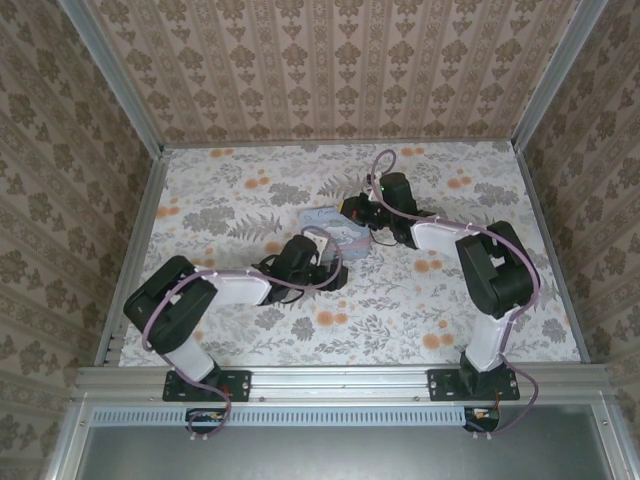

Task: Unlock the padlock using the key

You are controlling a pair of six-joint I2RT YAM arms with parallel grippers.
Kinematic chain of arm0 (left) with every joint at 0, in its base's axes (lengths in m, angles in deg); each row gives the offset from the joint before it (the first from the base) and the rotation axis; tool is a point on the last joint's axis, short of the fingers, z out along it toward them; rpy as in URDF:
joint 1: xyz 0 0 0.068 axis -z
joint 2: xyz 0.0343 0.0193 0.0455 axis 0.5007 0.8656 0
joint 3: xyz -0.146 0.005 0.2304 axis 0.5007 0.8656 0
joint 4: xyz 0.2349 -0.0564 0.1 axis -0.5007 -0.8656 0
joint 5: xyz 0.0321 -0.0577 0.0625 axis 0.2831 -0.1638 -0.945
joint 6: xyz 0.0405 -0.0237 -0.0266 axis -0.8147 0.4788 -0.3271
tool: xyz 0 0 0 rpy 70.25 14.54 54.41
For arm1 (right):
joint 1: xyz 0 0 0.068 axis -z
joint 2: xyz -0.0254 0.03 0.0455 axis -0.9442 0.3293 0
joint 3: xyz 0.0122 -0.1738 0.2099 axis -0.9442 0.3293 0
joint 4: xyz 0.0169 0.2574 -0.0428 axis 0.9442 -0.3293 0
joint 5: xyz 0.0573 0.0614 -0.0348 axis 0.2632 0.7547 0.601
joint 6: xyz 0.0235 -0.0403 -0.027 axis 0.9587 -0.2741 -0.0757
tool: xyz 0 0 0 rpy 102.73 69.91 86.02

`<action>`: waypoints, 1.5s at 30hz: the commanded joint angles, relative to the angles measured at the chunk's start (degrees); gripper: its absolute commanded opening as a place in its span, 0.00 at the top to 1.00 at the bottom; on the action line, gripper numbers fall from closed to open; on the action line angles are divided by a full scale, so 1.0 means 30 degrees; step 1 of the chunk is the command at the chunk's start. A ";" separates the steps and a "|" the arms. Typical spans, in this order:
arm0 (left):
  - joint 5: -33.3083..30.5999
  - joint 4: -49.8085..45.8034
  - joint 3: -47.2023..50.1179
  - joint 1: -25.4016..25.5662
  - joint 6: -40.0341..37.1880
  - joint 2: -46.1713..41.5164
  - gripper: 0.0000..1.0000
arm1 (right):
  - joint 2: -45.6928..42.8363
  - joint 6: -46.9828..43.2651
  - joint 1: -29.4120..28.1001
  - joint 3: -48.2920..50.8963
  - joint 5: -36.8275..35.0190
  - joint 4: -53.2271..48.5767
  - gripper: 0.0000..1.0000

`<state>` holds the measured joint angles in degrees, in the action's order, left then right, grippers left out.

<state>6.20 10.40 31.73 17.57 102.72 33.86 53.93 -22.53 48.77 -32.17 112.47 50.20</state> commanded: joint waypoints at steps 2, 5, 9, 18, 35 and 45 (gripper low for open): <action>-0.0882 0.1666 -0.0639 0.0131 -0.1158 0.1117 0.22 | 0.0870 0.0321 0.0067 -0.0818 0.0373 -0.0187 1.00; -0.1141 0.2488 -0.0606 0.0124 -0.1301 0.1734 0.24 | 0.1299 0.0508 0.0011 -0.0837 0.0451 0.0027 1.00; -0.1091 0.3749 -0.0591 0.0124 -0.1393 0.2550 0.25 | 0.1592 0.0601 -0.0023 -0.0772 0.0456 0.0114 1.00; -0.0375 0.5838 -0.1331 0.0117 -0.1046 0.4492 0.26 | 0.1964 0.0639 -0.0050 -0.0616 0.0515 0.0269 1.00; 0.2636 1.2071 -0.0348 -0.1707 0.3607 0.5900 0.26 | 0.2023 0.0594 -0.0096 -0.0149 0.0478 0.0325 1.00; 0.1354 0.7456 -0.1607 -0.1190 0.2039 0.5181 0.27 | 0.2231 0.0801 -0.0279 -0.0009 0.0383 0.0671 1.00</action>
<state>12.03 40.71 29.34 13.15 110.58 49.73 58.72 -21.17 48.75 -33.48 113.08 53.78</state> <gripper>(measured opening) 0.726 0.067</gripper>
